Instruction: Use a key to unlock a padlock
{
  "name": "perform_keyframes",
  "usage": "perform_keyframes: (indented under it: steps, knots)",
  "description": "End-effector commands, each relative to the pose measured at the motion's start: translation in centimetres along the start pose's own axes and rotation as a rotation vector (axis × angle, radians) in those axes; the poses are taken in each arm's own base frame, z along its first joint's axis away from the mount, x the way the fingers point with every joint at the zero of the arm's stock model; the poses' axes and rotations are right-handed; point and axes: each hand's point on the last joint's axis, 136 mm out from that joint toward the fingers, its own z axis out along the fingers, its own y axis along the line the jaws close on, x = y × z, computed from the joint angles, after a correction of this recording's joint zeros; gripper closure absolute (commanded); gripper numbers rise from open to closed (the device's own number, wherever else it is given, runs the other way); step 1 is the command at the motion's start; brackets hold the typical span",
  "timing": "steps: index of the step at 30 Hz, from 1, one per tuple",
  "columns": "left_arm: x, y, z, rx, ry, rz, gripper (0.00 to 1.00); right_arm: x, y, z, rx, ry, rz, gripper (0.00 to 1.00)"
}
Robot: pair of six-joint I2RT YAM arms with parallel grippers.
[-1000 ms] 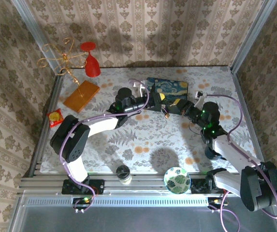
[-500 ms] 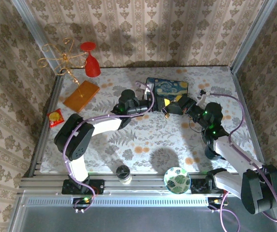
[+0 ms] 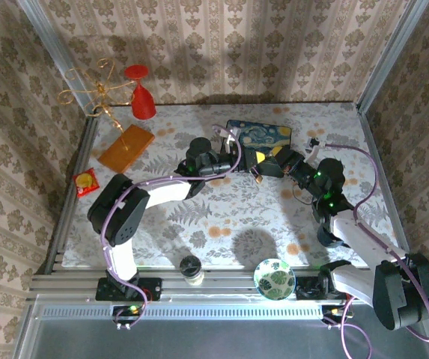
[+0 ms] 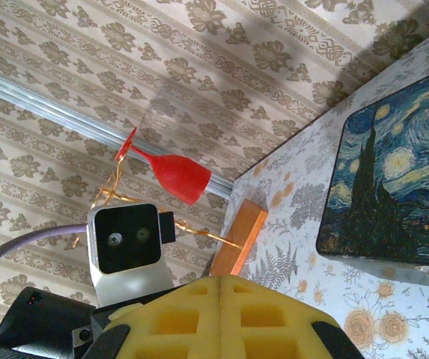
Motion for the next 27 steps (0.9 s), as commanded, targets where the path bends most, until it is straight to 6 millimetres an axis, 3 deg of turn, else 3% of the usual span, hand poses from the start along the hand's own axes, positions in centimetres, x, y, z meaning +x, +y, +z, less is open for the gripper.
perform_keyframes:
  steps: [1, 13, 20, 25, 27]
  knots:
    - [-0.55, -1.71, 0.72, 0.072, -0.002, 0.028, 0.70, 0.06, 0.96, 0.09, -0.038, 0.008, 0.000, 1.00]
    - [-0.81, -1.57, 1.10, 0.087, -0.004, 0.015, 0.76, 0.39, 0.67, 0.40, -0.037, 0.018, 0.007, 1.00]
    - [-0.86, -1.56, 1.19, 0.094, -0.006, 0.007, 0.85, 0.72, 0.49, 0.47, -0.038, 0.023, 0.015, 1.00]
    - [-0.84, -1.55, 1.06, 0.091, -0.009, 0.006, 1.00, 0.69, 0.58, 0.41, -0.039, 0.020, 0.013, 1.00]
    - [-0.95, -1.58, 0.88, 0.090, -0.013, 0.009, 1.00, 0.74, 0.49, 0.35, -0.036, 0.021, 0.012, 1.00]
